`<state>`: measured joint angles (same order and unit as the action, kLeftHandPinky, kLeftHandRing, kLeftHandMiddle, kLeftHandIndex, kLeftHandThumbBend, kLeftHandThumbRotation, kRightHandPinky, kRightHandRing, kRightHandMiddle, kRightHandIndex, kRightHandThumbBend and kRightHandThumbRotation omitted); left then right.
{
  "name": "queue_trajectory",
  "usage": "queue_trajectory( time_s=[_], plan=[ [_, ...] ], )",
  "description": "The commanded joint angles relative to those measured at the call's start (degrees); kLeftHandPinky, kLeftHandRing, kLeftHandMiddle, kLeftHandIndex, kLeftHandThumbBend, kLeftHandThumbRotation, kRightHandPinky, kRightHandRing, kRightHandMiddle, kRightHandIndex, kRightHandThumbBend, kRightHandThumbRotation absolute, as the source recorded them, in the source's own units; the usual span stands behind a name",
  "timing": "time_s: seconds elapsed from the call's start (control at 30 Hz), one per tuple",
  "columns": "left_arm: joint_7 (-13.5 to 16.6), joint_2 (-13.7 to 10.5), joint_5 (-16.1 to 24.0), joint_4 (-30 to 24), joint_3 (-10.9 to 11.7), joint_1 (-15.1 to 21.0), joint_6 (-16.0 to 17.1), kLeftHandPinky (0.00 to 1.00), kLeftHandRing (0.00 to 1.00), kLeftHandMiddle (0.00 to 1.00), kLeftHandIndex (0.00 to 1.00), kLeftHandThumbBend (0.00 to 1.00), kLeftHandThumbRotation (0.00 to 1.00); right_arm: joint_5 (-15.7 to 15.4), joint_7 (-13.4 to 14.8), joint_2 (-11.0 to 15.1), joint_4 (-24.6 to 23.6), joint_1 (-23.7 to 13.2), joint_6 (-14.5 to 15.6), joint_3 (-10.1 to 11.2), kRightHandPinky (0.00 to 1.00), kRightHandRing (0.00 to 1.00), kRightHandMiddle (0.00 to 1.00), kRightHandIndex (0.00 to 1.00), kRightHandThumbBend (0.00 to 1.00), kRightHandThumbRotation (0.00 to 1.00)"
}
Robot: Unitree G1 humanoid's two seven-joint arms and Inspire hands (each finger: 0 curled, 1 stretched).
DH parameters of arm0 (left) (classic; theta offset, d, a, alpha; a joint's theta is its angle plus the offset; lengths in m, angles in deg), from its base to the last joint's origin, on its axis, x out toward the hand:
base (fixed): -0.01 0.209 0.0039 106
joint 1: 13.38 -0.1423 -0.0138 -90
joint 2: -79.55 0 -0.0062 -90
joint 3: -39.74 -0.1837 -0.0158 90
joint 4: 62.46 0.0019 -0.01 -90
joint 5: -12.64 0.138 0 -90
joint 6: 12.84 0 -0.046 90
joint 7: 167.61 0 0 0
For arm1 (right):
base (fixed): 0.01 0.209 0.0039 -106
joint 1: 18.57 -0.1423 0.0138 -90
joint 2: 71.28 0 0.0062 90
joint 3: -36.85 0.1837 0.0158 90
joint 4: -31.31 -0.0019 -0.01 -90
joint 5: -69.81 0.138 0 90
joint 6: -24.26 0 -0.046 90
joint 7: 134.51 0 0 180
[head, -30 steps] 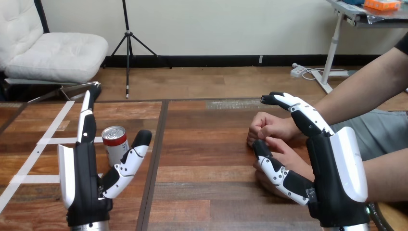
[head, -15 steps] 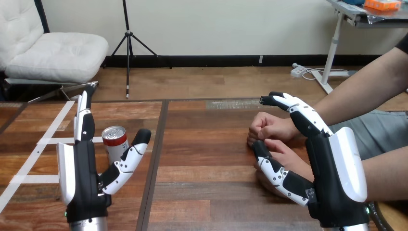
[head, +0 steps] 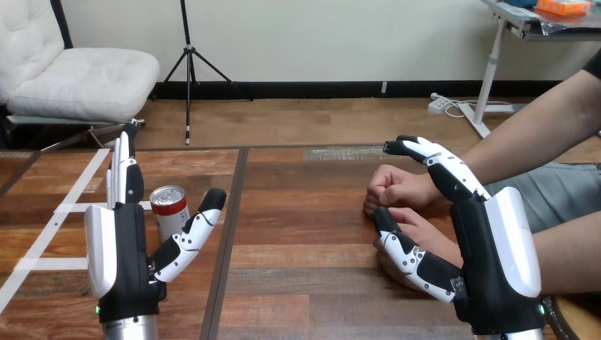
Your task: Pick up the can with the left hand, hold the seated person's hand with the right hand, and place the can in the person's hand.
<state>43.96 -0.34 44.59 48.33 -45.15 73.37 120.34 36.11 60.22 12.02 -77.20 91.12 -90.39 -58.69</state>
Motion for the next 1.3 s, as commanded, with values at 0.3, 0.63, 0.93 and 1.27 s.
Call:
queue_trajectory(
  time_s=[0.3,0.63,0.93,1.27],
  plan=[
    [1.2,-2.0,0.9,1.3,-1.7,4.9,-3.3,0.98,0.99,1.00,0.99,0.73,0.64,0.7,-0.3,0.4,-0.6,-2.7,-0.3,0.9,0.80,0.86,0.84,0.77,0.37,0.00],
    [1.3,-2.7,-0.1,3.8,-2.5,6.5,-3.7,0.96,0.98,0.99,0.98,0.74,0.58,1.3,-1.0,0.7,-0.5,-2.7,-0.5,1.2,0.79,0.86,0.84,0.77,0.37,0.00],
    [1.7,-2.8,-0.2,5.3,-2.7,7.4,-5.0,0.93,0.96,0.98,0.97,0.75,0.56,1.5,-1.2,0.9,-0.1,-2.7,-0.8,1.4,0.79,0.86,0.85,0.77,0.37,0.00],
    [1.4,-3.0,-0.7,6.2,-2.9,8.0,-5.8,0.90,0.95,0.98,0.97,0.74,0.54,1.3,-1.6,0.9,-0.3,-2.7,-0.4,1.6,0.79,0.86,0.85,0.77,0.37,0.00]
  ],
)
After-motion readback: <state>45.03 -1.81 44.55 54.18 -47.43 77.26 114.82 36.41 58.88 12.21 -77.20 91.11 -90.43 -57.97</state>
